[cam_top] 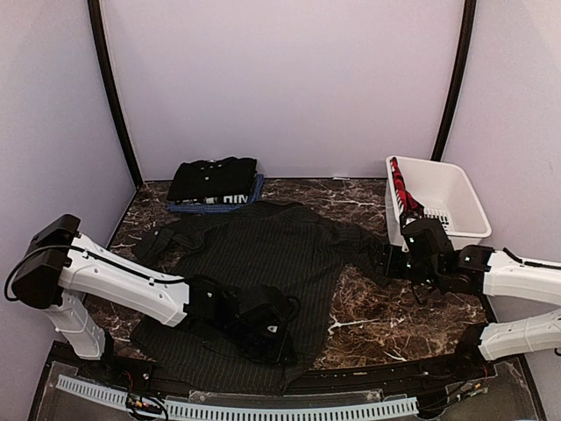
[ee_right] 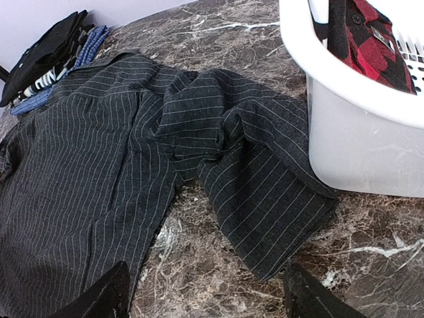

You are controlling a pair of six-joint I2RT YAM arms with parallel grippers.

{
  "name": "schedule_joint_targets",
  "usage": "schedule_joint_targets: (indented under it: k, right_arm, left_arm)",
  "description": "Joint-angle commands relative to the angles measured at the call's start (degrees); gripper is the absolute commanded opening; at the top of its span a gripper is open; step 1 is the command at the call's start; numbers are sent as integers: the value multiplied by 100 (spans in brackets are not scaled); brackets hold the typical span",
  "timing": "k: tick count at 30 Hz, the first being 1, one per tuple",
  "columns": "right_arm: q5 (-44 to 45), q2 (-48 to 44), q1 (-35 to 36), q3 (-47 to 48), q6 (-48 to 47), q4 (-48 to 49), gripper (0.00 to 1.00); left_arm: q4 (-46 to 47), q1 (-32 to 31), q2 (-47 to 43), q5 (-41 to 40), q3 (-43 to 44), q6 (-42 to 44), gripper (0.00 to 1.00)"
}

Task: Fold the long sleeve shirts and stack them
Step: Smooth out the corner of the shirt at the corner of the board.

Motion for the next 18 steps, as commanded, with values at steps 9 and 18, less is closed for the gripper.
schedule_joint_targets:
  k: [9, 18]
  right_arm:
    - [-130, 608, -120, 41, 249, -153, 75]
    - [-125, 1264, -426, 273, 466, -645, 76]
  left_arm:
    - [-74, -369, 620, 276, 878, 535, 15]
    - [-435, -508, 578, 178, 1205, 876, 50]
